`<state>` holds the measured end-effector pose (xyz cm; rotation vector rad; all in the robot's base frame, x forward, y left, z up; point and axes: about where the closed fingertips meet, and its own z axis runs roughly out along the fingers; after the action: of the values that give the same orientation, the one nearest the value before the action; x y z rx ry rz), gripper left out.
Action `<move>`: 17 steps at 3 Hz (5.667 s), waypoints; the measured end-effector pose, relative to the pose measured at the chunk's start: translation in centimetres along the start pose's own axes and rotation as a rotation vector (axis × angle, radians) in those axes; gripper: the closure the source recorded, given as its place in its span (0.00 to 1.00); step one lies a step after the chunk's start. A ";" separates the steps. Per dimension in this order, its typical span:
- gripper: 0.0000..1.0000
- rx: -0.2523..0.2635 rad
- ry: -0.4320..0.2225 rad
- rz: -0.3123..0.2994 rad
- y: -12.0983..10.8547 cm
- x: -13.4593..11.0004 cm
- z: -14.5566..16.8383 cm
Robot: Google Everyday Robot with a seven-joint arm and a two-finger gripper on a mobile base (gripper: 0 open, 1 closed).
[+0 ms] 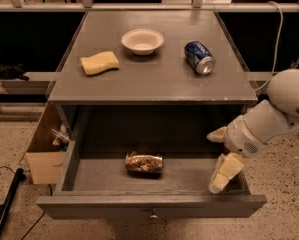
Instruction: Pick orange can from top drawer and place on counter
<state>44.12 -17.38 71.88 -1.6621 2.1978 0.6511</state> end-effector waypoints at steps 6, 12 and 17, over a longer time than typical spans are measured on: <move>0.00 -0.160 -0.022 0.048 -1.0 -2.7 6.5; 0.00 0.042 -0.401 0.053 -7.3 -9.0 5.2; 0.00 0.022 -0.317 -0.020 -6.4 -11.0 9.4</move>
Offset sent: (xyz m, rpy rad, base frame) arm -0.0086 0.0350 -0.0589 0.0473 0.1005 0.0445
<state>53.08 -4.81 68.33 -1.4529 1.9543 0.8190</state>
